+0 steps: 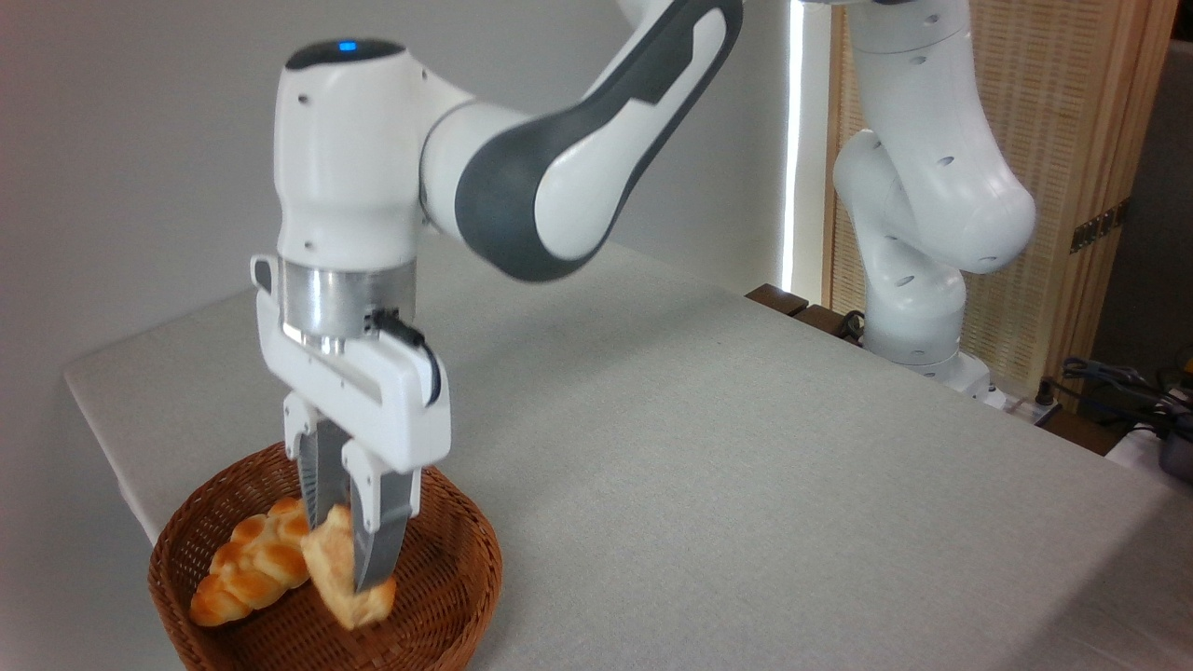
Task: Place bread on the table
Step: 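Lift the pale bread roll out of the basket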
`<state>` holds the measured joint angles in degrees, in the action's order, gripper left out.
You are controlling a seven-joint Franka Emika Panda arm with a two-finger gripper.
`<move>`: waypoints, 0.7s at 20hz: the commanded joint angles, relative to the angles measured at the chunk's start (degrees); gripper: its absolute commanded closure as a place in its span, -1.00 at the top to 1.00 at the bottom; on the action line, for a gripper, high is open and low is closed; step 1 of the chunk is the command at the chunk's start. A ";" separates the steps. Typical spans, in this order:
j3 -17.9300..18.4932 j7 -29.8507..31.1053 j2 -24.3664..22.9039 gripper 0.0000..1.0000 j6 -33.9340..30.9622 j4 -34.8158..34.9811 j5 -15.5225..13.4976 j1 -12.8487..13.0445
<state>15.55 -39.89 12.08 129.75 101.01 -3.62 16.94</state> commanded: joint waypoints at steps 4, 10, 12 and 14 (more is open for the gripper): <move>-0.95 0.07 -10.22 -0.06 -17.39 0.07 -0.07 1.07; -4.21 0.16 -12.87 0.22 -25.33 2.25 -0.16 1.07; -4.82 0.07 -12.96 0.48 -25.25 3.57 -0.16 1.42; -4.92 0.16 -12.96 0.99 -25.33 5.07 -0.16 1.43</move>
<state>10.84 -39.86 -0.10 104.87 103.57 -3.62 18.12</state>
